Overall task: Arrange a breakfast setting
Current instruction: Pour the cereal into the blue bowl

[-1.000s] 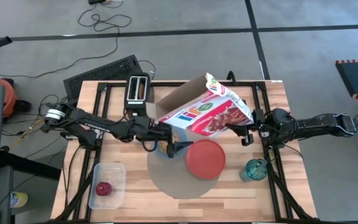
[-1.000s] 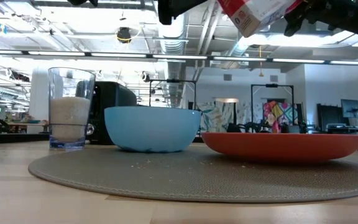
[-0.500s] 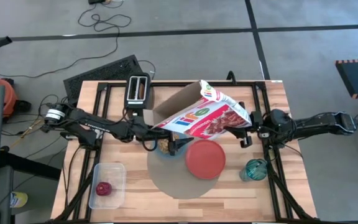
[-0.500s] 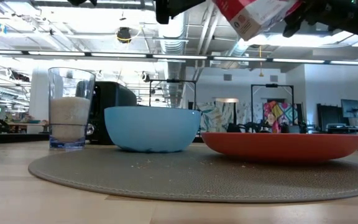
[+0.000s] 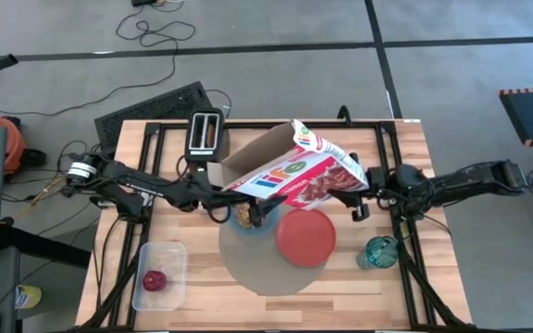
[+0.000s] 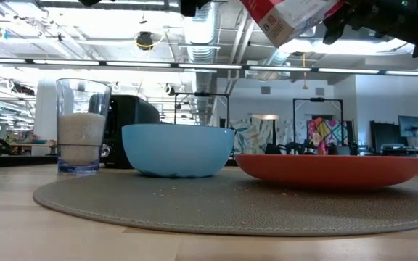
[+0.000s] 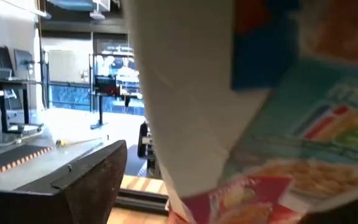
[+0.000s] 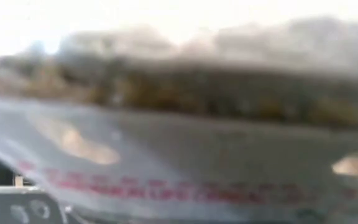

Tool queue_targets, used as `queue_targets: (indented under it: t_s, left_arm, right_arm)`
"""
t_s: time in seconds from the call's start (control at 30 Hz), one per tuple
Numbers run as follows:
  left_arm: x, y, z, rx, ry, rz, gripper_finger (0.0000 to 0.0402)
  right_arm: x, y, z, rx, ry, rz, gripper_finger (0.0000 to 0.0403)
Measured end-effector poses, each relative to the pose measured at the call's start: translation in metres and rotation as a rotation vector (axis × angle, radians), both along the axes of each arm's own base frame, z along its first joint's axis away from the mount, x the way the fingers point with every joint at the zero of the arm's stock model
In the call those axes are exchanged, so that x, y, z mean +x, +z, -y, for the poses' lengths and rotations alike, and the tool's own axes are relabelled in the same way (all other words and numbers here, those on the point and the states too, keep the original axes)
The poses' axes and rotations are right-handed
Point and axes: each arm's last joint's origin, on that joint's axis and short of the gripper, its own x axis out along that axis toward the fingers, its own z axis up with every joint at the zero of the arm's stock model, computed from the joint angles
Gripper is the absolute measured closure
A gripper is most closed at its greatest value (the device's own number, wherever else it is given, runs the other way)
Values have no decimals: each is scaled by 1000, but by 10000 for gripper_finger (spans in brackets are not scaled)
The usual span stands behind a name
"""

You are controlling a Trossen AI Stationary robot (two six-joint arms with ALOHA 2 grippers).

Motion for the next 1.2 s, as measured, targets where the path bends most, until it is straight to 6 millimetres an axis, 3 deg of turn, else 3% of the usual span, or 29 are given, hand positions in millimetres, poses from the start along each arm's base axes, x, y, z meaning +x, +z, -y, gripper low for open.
queue_targets:
  t_s: [0.13,0.47,0.6,0.87,1.2]
  left_arm:
    - [1,0,-2,11,1,17,73]
    - [2,0,-2,87,-9,25,301]
    - [2,0,-2,102,-3,21,358]
    - [2,-1,-3,114,15,16,368]
    - [-1,3,-5,138,61,-9,370]
  right_arm:
    - [4,-1,-1,0,3,7,196]
    - [6,-4,-1,17,10,-10,188]
    - [6,-3,2,65,6,-2,173]
    - [3,-2,1,49,-4,-1,124]
    - [-42,20,-1,31,11,5,116]
